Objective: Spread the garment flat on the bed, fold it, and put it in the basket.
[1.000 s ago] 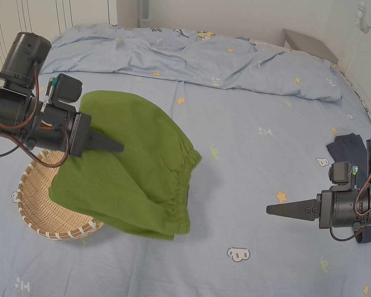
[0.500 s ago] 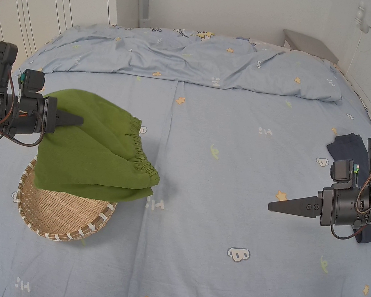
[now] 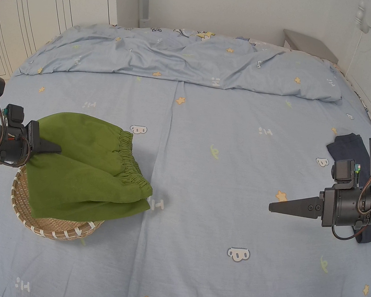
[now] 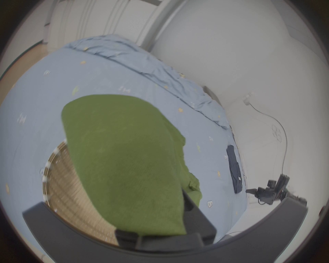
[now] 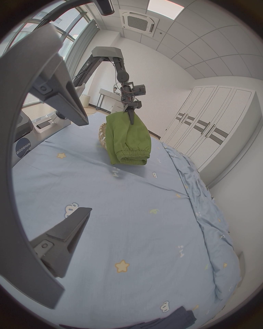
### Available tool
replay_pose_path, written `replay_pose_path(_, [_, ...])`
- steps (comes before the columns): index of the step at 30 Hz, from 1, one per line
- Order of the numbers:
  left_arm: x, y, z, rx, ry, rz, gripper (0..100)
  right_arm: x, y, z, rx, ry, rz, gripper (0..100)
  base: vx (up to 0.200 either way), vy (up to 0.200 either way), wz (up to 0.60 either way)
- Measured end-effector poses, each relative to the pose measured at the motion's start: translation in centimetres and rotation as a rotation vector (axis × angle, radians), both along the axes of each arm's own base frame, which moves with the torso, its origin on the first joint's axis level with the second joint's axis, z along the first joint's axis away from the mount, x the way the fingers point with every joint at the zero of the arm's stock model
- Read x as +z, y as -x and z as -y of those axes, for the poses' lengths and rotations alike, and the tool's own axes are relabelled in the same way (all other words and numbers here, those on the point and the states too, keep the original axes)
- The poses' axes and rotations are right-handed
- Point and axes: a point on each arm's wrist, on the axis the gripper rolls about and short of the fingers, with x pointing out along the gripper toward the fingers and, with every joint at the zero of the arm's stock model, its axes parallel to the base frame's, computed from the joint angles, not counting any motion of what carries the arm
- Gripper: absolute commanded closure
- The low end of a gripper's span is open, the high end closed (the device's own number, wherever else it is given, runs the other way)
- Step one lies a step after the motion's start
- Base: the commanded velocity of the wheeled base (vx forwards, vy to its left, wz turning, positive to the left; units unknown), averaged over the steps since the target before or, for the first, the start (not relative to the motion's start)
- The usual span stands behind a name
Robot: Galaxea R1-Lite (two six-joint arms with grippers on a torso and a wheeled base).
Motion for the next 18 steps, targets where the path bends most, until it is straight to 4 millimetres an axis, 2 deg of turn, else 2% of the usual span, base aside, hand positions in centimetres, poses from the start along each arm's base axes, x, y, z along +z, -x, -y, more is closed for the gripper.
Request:
replay_pose_path(4, [-1.5,-0.3,-1.0,0.06,0.024,-0.074,100,0.0,0.1,0.0,0.002,0.001,-0.001,0,0.0,0.0,0.0])
replay_pose_path(7, [-3.1,-1.2,-1.7,0.115,0.012,-0.141,100,-0.1,0.2,-0.1,0.004,0.002,-0.003,0,0.0,0.0,0.0])
replay_pose_path(14, [-7.8,-4.1,-3.0,0.252,-0.082,-0.322,100,-0.2,0.2,-0.1,0.004,0.005,-0.006,0,0.0,0.0,0.0])
replay_pose_path(18, [-10.5,-5.8,-3.4,0.275,-0.134,-0.405,100,-0.2,0.2,-0.1,0.003,0.007,-0.007,0,0.0,0.0,0.0])
